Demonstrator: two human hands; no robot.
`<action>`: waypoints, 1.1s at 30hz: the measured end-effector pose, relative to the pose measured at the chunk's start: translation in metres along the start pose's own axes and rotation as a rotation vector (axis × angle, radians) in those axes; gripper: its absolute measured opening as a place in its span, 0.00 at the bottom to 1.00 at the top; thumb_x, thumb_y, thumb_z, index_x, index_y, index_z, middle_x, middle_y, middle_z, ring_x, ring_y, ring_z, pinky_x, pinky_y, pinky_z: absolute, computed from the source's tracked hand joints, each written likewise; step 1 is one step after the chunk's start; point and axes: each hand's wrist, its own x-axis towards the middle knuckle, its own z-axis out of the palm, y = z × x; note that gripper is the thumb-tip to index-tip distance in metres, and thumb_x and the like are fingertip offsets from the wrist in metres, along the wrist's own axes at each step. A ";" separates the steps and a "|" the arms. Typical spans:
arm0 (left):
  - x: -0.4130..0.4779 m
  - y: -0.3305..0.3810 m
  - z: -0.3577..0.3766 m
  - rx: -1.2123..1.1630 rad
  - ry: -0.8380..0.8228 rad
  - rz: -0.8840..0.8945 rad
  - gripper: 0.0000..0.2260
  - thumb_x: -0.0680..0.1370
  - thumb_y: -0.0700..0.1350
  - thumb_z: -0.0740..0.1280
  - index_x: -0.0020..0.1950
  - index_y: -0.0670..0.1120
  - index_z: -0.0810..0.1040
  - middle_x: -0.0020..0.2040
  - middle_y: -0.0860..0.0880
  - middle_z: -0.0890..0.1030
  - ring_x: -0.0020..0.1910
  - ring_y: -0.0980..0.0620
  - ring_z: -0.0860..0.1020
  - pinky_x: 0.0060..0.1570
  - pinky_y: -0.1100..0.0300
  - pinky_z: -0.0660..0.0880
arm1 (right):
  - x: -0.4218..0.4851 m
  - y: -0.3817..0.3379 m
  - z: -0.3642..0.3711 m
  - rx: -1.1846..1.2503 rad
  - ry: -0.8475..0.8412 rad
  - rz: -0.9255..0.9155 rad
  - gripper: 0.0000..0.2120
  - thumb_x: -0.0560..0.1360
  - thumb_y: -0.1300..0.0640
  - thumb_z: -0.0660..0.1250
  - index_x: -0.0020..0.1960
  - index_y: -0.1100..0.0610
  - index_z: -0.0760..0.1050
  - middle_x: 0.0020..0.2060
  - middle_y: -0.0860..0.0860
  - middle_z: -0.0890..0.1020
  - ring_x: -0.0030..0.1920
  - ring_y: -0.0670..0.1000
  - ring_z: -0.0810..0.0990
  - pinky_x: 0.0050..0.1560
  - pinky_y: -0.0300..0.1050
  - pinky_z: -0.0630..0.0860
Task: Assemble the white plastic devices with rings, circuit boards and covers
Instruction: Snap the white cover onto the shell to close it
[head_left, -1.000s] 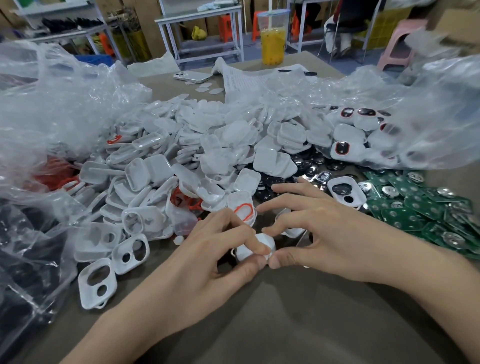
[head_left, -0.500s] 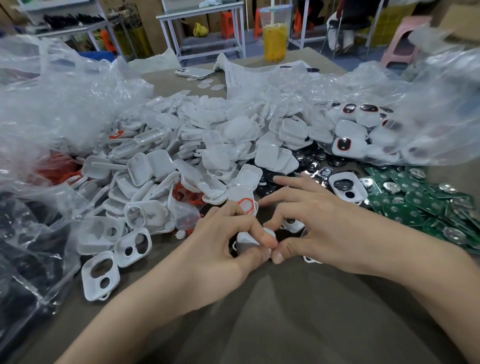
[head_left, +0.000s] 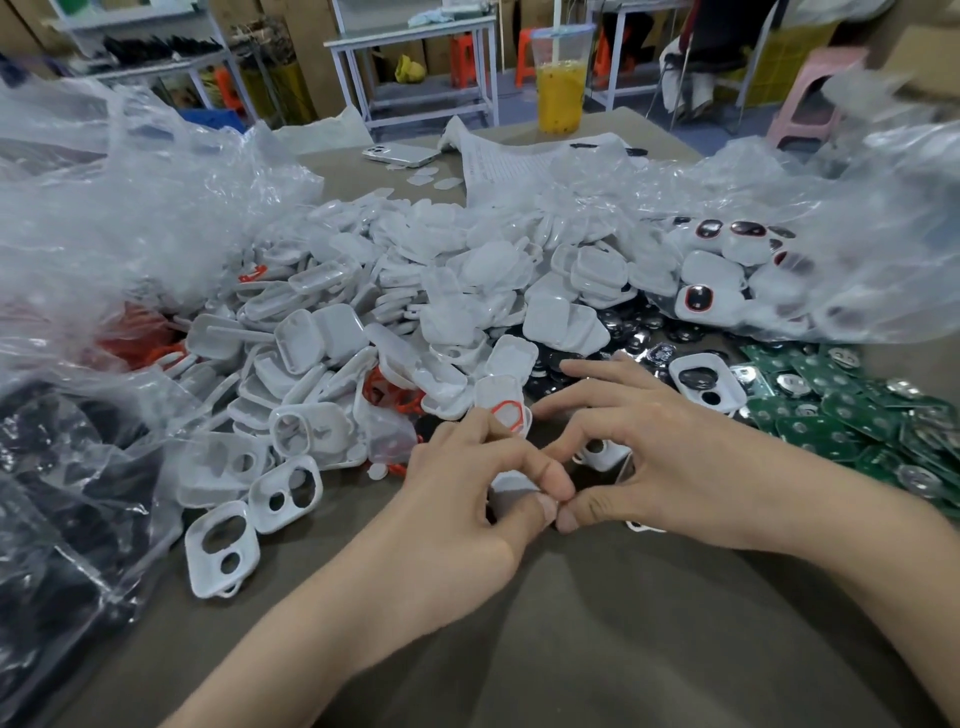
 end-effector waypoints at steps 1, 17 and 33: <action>-0.001 -0.003 0.001 -0.007 0.024 0.034 0.11 0.79 0.49 0.70 0.53 0.68 0.76 0.54 0.66 0.72 0.63 0.64 0.66 0.58 0.64 0.62 | -0.001 0.001 0.000 0.001 0.023 -0.004 0.12 0.68 0.36 0.73 0.47 0.39 0.78 0.64 0.25 0.69 0.74 0.29 0.47 0.74 0.31 0.45; 0.008 0.002 -0.008 -0.582 0.057 -0.006 0.10 0.79 0.55 0.69 0.58 0.55 0.79 0.34 0.51 0.81 0.32 0.56 0.77 0.34 0.64 0.74 | -0.005 -0.010 -0.010 0.290 0.250 0.153 0.18 0.64 0.35 0.72 0.53 0.36 0.78 0.50 0.35 0.81 0.51 0.37 0.78 0.49 0.28 0.71; 0.010 0.000 -0.010 -0.870 -0.009 -0.042 0.12 0.78 0.50 0.68 0.59 0.50 0.82 0.33 0.47 0.78 0.29 0.53 0.74 0.30 0.64 0.71 | 0.003 -0.024 -0.004 1.175 0.137 0.339 0.17 0.71 0.52 0.73 0.55 0.59 0.79 0.37 0.57 0.85 0.35 0.51 0.83 0.33 0.37 0.77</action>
